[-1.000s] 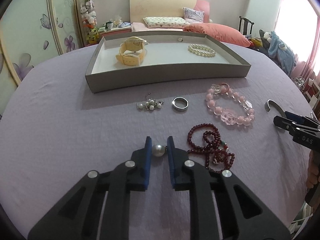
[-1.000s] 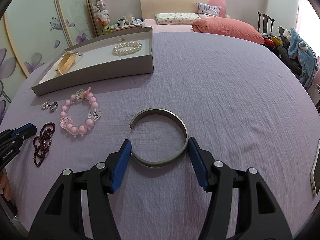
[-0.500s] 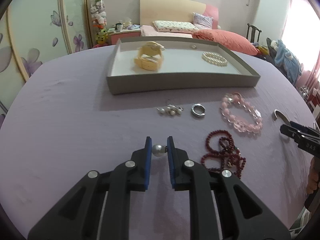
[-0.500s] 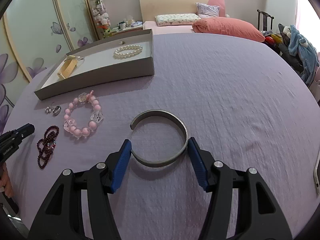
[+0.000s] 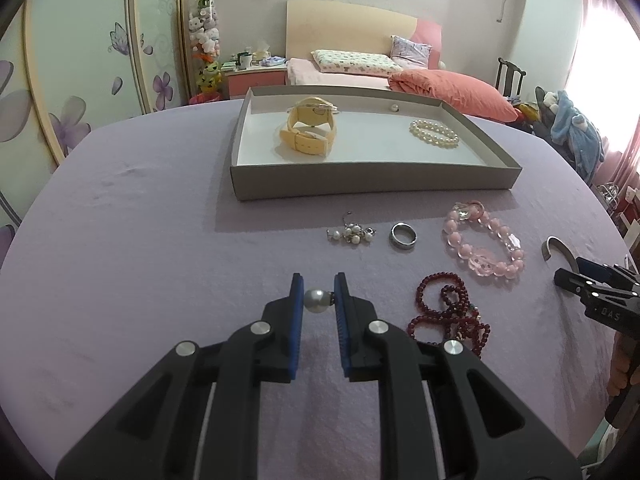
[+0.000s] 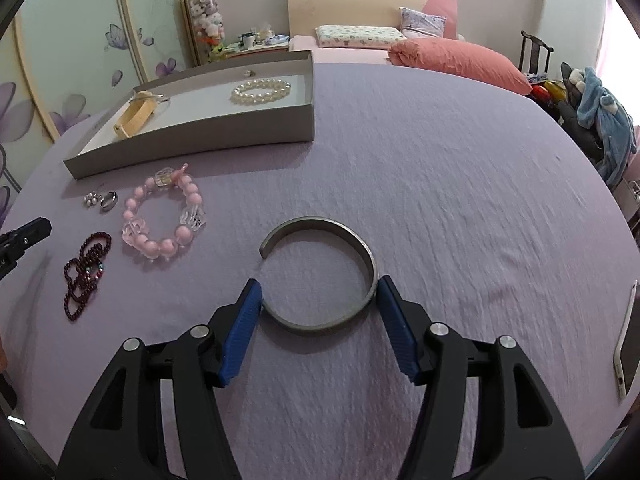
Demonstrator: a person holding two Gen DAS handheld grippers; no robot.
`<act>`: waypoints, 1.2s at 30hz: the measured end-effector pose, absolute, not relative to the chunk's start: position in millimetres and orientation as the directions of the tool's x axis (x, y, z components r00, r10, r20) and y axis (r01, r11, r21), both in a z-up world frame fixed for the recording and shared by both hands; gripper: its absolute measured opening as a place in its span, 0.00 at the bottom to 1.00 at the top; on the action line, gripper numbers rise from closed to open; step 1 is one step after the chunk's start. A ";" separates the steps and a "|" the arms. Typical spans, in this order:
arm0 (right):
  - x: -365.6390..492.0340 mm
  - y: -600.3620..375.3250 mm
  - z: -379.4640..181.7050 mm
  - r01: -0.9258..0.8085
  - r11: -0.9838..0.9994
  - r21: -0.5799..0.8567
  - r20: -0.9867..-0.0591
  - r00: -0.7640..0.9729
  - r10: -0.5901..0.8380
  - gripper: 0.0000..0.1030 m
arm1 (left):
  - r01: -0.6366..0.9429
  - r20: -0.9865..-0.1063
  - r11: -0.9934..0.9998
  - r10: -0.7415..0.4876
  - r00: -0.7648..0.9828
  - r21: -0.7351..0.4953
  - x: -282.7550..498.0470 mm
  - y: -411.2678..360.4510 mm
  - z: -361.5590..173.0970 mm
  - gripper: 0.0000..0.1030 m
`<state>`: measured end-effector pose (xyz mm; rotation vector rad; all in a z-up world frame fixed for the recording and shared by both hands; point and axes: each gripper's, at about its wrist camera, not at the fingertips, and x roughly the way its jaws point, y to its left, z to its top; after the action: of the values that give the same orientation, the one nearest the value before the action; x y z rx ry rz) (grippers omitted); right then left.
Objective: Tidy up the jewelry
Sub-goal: 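Grasp the single pearl earring with the left tool while the right tool grasps the silver cuff, then lift the pearl earring and silver cuff and carry both over the grey tray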
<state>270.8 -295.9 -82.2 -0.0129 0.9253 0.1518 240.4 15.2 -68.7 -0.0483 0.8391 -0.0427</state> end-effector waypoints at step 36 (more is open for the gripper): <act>279.0 -292.5 -73.4 -0.107 0.991 0.081 -0.766 0.629 0.131 0.63 | 0.026 -0.735 0.997 -0.067 0.675 -0.067 241.9 16.5 -67.2 0.16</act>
<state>279.0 -292.5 -73.4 0.0287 0.8799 0.1363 241.9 16.5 -67.2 -0.0524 0.8283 -0.0524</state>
